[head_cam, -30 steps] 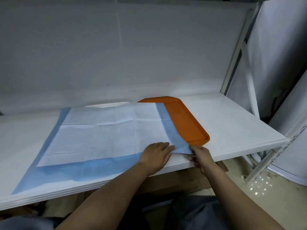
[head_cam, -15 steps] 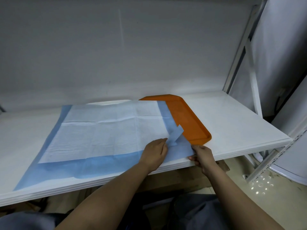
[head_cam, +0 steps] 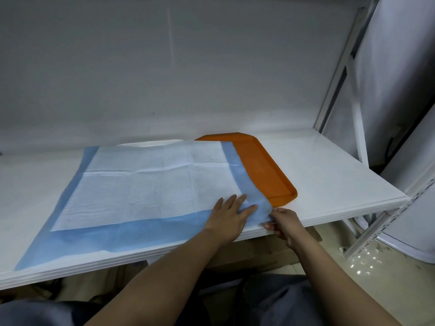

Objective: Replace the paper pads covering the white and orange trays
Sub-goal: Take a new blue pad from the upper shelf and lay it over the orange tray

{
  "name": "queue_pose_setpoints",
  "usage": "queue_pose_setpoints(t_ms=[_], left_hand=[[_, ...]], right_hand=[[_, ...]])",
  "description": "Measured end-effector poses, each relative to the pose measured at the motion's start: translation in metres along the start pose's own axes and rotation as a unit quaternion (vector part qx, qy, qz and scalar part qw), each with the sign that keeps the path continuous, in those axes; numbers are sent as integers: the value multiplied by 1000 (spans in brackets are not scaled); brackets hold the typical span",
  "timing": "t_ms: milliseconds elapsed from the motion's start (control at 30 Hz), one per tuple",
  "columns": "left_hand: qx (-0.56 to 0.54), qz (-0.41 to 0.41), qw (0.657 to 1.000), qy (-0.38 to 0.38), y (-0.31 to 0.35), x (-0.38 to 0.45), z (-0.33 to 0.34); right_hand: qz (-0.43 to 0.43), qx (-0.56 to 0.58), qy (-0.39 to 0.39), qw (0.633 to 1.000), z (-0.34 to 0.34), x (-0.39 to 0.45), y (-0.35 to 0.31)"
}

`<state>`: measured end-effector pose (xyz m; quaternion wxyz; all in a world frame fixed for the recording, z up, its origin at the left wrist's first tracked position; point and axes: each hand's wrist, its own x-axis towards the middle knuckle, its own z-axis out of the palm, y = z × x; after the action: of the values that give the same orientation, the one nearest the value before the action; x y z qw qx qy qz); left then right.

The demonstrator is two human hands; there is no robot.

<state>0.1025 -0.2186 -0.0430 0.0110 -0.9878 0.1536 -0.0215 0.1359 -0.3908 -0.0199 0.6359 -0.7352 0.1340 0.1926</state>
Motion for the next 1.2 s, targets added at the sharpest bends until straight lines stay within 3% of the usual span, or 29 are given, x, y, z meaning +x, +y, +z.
queue_pose_setpoints(t_ms=[167, 333, 467, 633, 800, 967, 1200], left_hand=[[12, -5, 1000, -22, -2, -7, -2], [10, 2, 999, -39, -6, -12, -2], [-1, -28, 998, -51, -10, -15, -2], [-17, -42, 998, -43, -12, -26, -5], [33, -68, 995, -62, -33, -50, -17], [36, -113, 991, -65, -62, -90, -22], [94, -137, 984, -63, -111, -166, -24]], right_hand=[[30, 65, 13, 997, 1, 0, -2], [0, -3, 29, 1000, 1, -2, -1], [-12, 42, 72, 996, 6, -6, 0], [-3, 29, 40, 999, 19, -15, -3], [-40, 68, 102, 992, 19, -16, -3], [12, 152, 51, 987, 50, -27, 6], [57, 142, -55, 987, 140, -64, 26]])
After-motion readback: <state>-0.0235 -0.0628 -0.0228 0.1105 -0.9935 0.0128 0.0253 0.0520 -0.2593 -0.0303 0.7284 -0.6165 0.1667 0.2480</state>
